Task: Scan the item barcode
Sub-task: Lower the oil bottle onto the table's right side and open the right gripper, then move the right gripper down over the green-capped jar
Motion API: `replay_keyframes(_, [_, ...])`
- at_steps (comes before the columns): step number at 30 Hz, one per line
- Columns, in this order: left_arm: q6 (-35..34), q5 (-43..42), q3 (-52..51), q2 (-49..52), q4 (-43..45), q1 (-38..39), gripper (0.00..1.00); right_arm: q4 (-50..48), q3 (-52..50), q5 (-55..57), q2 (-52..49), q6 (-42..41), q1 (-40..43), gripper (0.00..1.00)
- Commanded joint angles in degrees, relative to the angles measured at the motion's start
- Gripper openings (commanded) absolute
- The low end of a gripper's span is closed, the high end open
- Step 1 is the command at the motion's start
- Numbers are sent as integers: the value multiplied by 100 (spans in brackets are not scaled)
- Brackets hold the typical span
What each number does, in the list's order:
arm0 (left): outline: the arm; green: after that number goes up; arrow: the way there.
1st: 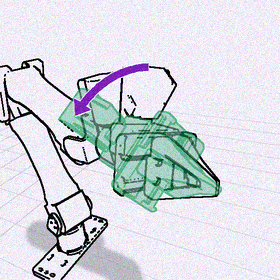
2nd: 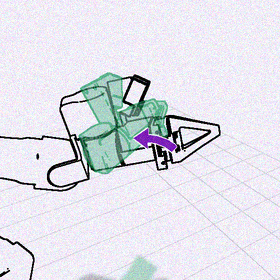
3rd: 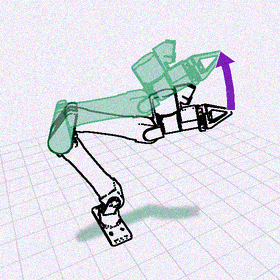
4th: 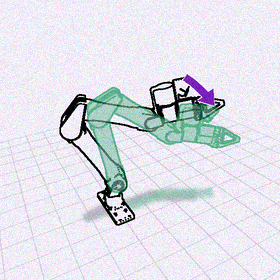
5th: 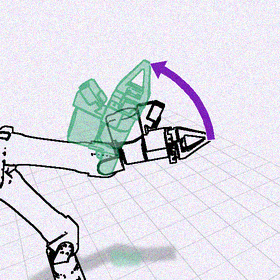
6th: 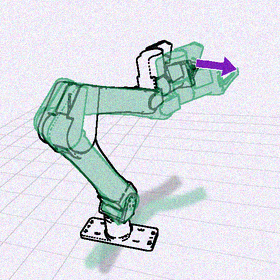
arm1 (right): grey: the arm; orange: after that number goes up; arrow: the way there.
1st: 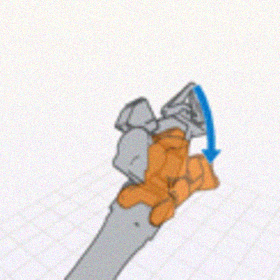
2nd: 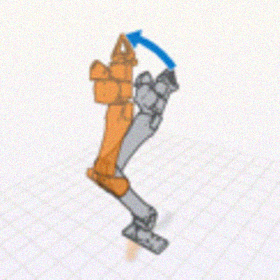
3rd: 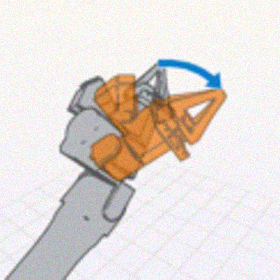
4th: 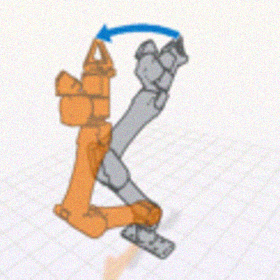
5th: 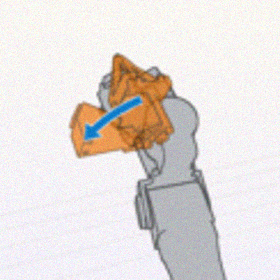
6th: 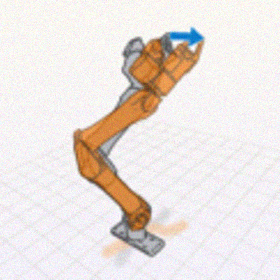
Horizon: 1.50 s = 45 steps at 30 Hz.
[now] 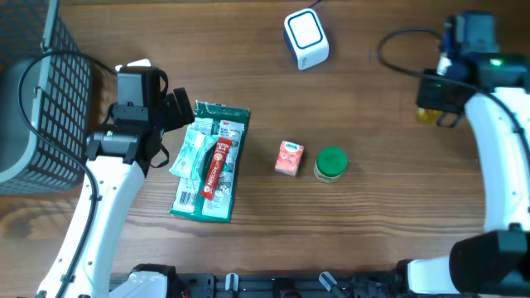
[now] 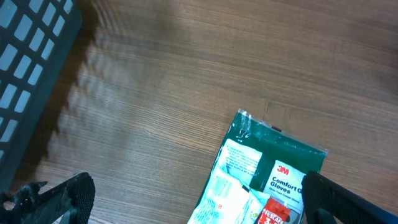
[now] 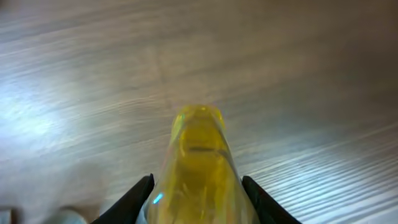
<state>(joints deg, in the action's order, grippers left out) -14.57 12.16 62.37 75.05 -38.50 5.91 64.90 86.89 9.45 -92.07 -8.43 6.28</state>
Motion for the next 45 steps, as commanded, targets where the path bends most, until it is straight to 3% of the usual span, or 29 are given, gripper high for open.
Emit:
replay_keyframes(1, [-90, 33, 66, -15, 15, -24, 100, -444, -693, -870, -39, 61, 640, 4])
replay_keyframes(13, [-90, 33, 66, -15, 15, -24, 100, -1696, -2017, -1075, -109, 979, 970, 10])
replay_keyframes(17, [-92, 33, 66, -15, 15, -24, 100, -1683, -2017, -1075, -116, 984, 970, 39])
replay_keyframes(20, [-90, 33, 66, -15, 15, -24, 100, -1707, -2017, -1075, -116, 979, 970, 67])
replay_keyframes(22, [-92, 33, 66, -15, 15, -24, 100, -1746, -2017, -1075, -116, 979, 970, 79])
replay_keyframes(24, [-90, 33, 66, -15, 15, -24, 100, -1786, -2017, -1054, -116, 973, 970, 83])
replay_keyframes(29, [-90, 33, 66, -15, 15, -24, 100, -1530, -1211, -881, -37, 868, 970, 88])
replay_keyframes(36, [-90, 33, 66, -15, 15, -24, 100, -13, 721, -1032, 48, 533, 964, 91])
replay_keyframes(39, [-90, 33, 66, -15, 15, -24, 100, 509, 881, -1733, 72, 264, 946, 93])
replay_keyframes(41, [-90, 33, 66, -15, 15, -24, 100, 894, 879, -2210, 70, 192, 850, 89])
replay_keyframes(45, [-92, 33, 66, -15, 15, -24, 100, 1274, 879, -2243, 70, -297, 302, 83])
